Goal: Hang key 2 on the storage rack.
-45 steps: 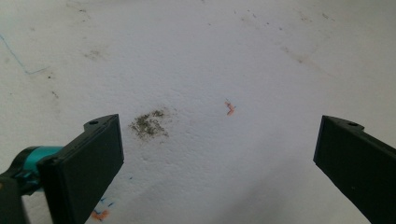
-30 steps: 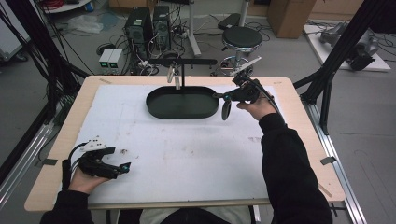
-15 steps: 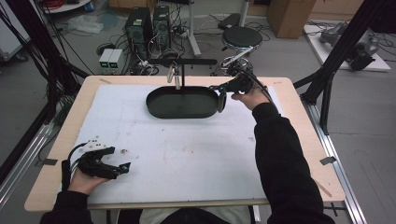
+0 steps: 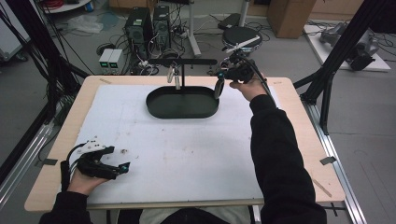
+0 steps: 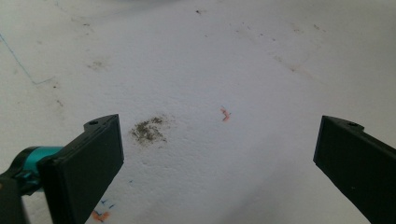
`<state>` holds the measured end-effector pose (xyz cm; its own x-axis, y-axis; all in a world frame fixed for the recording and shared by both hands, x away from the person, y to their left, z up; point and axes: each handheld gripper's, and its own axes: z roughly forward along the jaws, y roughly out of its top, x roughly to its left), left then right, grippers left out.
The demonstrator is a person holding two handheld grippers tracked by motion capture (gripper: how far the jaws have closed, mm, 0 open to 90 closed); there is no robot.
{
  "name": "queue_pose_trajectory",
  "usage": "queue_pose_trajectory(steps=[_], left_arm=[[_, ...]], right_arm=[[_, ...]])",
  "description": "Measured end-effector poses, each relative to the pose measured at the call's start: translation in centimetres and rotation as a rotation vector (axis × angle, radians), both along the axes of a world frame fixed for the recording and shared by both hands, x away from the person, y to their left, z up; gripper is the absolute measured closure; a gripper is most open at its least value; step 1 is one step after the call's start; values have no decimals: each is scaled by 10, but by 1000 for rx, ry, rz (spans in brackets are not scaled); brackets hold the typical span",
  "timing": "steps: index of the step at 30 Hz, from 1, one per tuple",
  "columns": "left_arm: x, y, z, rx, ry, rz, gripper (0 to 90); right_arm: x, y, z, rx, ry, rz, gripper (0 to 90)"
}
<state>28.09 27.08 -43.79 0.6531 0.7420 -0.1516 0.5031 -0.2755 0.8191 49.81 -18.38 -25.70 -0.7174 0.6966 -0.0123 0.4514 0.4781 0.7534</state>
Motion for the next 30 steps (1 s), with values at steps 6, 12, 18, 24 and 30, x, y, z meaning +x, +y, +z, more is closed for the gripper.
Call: queue_pose_trajectory(steps=[6, 12, 18, 24, 30], left_arm=[[-1, 0, 1, -1, -9, 1, 20], [-3, 2, 1, -3, -16, 6, 20], [-2, 1, 0, 6, -14, 4, 20], [-2, -1, 0, 7, -17, -2, 20], [-1, 0, 0, 10, -26, -9, 20]], right_arm=[[6, 3, 8, 23, -51, -35, 875], [13, 0, -1, 8, -26, -65, 875], [17, 4, -7, -16, -16, -65, 874], [24, 10, -20, -44, 18, -87, 874], [32, 14, -27, -44, 29, -127, 873]])
